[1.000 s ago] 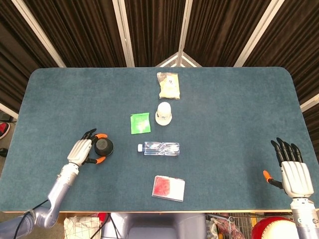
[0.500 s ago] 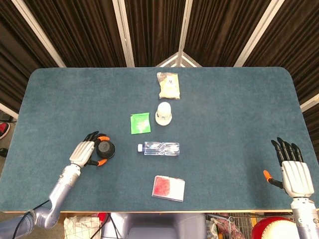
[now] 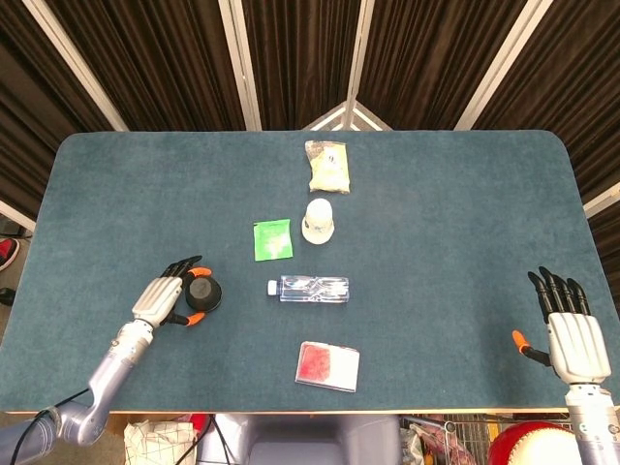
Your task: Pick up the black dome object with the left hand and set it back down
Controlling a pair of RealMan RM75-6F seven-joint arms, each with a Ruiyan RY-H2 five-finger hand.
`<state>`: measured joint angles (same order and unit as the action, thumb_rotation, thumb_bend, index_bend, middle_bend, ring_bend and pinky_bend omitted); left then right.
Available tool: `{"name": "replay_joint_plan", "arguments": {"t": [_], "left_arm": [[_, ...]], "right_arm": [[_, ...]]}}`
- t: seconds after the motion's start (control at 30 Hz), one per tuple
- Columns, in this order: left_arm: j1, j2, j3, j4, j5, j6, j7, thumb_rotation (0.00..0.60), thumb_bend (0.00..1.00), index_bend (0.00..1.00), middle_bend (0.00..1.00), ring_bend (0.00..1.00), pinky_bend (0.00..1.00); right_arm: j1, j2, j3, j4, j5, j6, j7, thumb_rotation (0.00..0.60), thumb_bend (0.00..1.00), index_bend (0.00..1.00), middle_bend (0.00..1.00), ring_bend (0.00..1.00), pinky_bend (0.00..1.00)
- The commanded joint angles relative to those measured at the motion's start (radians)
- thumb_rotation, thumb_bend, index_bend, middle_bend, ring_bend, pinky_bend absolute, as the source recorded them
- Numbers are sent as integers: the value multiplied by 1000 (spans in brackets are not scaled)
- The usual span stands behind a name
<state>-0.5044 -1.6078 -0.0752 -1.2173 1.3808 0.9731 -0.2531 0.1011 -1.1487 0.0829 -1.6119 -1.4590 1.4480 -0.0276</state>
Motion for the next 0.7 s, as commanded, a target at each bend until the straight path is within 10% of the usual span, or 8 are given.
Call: {"name": "replay_joint_plan", "arguments": {"t": [0.03, 0.7], "left_arm": [[-2, 11, 1, -15, -10, -9, 19, 600, 305, 206, 0, 0, 0], [3, 48, -4, -95, -12, 29, 64, 600, 248, 207, 130, 0, 0]], "right_arm": [[-1, 1, 0, -1, 1, 1, -2, 600, 284, 67, 24, 64, 10], [-1, -1, -1, -7, 5, -2, -17, 600, 284, 67, 24, 64, 10]]}}
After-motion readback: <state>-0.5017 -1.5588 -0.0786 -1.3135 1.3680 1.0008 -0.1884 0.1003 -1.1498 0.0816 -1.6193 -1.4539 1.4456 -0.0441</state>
